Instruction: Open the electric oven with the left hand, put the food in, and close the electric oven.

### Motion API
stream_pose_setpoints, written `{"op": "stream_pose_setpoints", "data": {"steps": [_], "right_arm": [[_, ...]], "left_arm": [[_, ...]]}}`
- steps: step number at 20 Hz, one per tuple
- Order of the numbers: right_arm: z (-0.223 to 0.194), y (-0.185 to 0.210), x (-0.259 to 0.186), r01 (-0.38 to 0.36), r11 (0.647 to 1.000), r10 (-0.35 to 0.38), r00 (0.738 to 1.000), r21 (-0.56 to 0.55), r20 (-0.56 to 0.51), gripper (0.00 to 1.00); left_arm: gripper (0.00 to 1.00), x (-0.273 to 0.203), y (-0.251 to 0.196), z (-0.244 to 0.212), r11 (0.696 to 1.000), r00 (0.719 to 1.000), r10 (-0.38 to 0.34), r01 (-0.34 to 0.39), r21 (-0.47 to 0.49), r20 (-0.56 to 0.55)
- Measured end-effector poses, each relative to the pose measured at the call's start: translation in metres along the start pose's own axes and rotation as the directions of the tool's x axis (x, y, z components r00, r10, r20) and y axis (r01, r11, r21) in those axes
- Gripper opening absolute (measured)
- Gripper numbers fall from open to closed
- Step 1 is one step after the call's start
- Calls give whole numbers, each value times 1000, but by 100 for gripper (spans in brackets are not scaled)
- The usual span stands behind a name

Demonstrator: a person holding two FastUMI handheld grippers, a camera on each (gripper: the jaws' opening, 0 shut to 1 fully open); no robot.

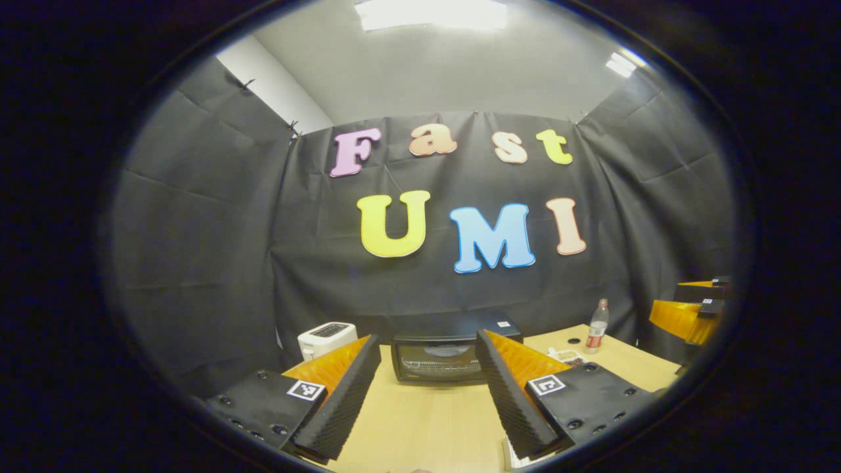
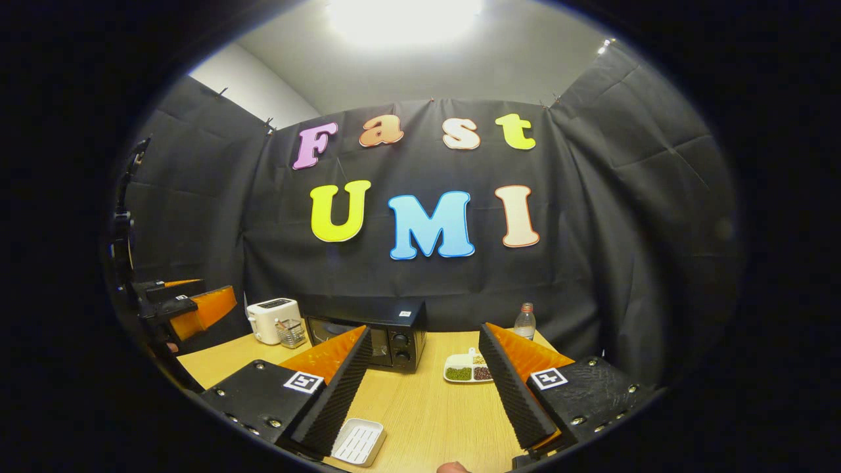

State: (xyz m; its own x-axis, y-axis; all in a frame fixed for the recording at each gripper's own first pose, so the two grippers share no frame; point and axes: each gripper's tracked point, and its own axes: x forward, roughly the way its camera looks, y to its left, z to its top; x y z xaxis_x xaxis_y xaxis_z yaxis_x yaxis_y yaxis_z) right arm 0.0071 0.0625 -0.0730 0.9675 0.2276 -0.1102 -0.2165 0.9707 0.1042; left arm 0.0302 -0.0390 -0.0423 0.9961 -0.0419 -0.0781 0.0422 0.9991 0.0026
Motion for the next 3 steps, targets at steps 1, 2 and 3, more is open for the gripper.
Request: {"op": "stream_pose_setpoints", "data": {"steps": [1, 2, 3], "right_arm": [[1, 3, -3, 6, 1000, -6, 1000, -3, 1, 98], [3, 6, -6, 8, 1000, -8, 1000, -5, 4, 98], [4, 8, -9, 15, 1000, -15, 1000, -5, 11, 98]], "left_arm": [[93, -3, 4, 1, 1000, 1000, -4, 4, -8, 1], [90, -6, 8, 4, 1000, 1000, -4, 4, -17, 5], [100, -8, 14, 6, 1000, 1000, -6, 6, -23, 13]]}}
